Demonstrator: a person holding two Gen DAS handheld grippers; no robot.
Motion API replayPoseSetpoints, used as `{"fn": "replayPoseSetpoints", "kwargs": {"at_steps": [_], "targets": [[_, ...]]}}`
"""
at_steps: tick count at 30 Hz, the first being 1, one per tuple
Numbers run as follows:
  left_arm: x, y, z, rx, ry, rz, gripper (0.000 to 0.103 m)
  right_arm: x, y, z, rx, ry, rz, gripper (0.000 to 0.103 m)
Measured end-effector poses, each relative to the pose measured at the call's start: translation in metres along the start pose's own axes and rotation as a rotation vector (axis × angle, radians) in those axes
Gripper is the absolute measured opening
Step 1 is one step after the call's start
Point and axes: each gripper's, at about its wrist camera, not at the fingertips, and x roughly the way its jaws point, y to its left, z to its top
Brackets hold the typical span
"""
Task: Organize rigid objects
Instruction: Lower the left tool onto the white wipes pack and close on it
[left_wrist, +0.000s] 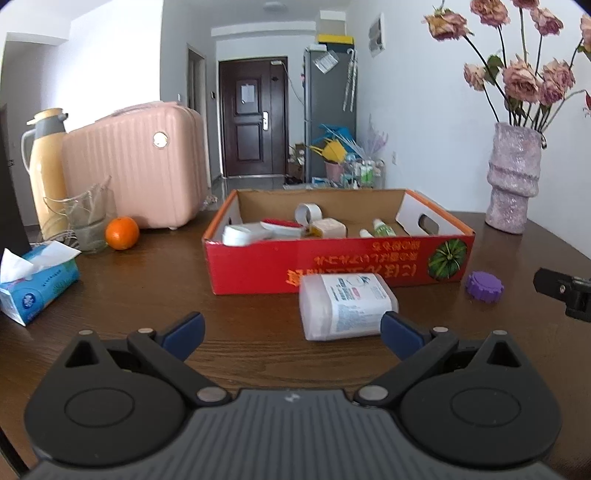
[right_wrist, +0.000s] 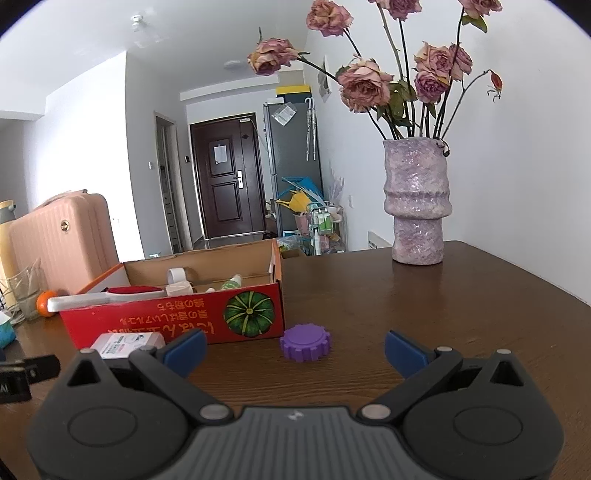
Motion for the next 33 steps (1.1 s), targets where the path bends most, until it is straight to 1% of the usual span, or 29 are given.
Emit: {"fn": "replayPoseSetpoints", "kwargs": {"at_steps": [7,12,20,29,32,33], "targets": [[0.018,-0.016,0.003,0.009,0.045,-0.012,0.103,0.008,-0.014,0.001,0.009,0.016,-0.022,0.103],[0.035,-0.027,0.006,0.000,0.097,-0.016,0.103,0.014,-0.025,0.001,0.020,0.030,-0.025,0.103],[0.054,-0.044,0.012,-0.018,0.132,-0.022,0.103,0.021,-0.038,0.003,0.017,0.042,-0.031,0.103],[0.093,-0.062,0.022,-0.042,0.199,0.023,0.103,0.029,-0.055,0.005,0.050,0.055,-0.047,0.103],[0.109,-0.067,0.025,-0.046,0.222,0.067,0.103,0.030,-0.053,0.004,0.044,0.058,-0.044,0.103],[0.114,-0.067,0.025,-0.052,0.231,0.070,0.103,0.031,-0.053,0.004,0.044,0.060,-0.044,0.103]]}}
